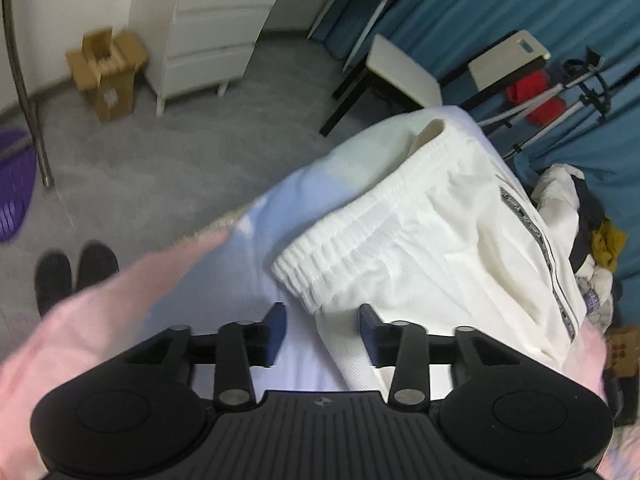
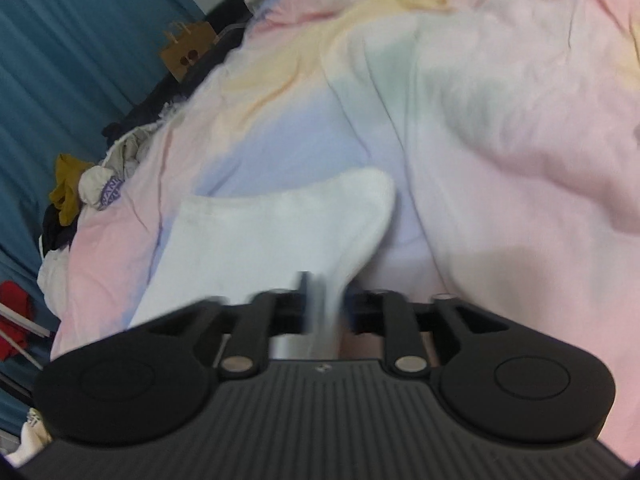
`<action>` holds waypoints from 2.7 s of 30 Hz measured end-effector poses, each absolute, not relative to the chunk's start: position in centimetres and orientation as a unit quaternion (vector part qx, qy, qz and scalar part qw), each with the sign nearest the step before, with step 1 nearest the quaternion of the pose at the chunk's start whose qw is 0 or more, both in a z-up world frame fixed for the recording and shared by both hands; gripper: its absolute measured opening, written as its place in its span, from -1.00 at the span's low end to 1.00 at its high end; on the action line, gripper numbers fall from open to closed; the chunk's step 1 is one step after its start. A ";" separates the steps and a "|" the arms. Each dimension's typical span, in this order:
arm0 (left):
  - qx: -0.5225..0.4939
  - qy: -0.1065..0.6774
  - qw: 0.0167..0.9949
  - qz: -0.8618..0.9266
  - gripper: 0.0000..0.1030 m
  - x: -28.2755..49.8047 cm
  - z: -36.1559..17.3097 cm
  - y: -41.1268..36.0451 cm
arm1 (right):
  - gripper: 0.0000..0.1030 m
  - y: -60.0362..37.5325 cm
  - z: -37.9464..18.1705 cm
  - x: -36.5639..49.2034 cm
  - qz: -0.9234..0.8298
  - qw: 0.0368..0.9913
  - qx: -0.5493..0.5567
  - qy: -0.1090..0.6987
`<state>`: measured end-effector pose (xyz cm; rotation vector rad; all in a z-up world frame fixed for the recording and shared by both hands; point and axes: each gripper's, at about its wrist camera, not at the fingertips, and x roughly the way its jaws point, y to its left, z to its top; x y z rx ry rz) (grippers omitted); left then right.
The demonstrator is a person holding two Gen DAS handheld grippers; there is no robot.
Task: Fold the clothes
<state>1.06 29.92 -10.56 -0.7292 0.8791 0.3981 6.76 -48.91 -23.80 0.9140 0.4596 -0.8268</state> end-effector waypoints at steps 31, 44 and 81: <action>0.125 0.287 0.949 -0.044 0.99 19.6 -9.4 -10.1 | 0.66 -32.7 -16.8 12.6 -0.152 0.947 0.199 0.202; 0.278 0.338 0.894 0.098 0.92 35.3 -19.8 -18.9 | 0.66 -33.5 -20.7 15.2 -0.137 0.933 0.238 0.233; -0.364 0.286 0.873 0.151 -0.58 22.8 -11.2 18.0 | 0.62 -19.9 -18.3 27.1 0.156 0.884 0.340 0.281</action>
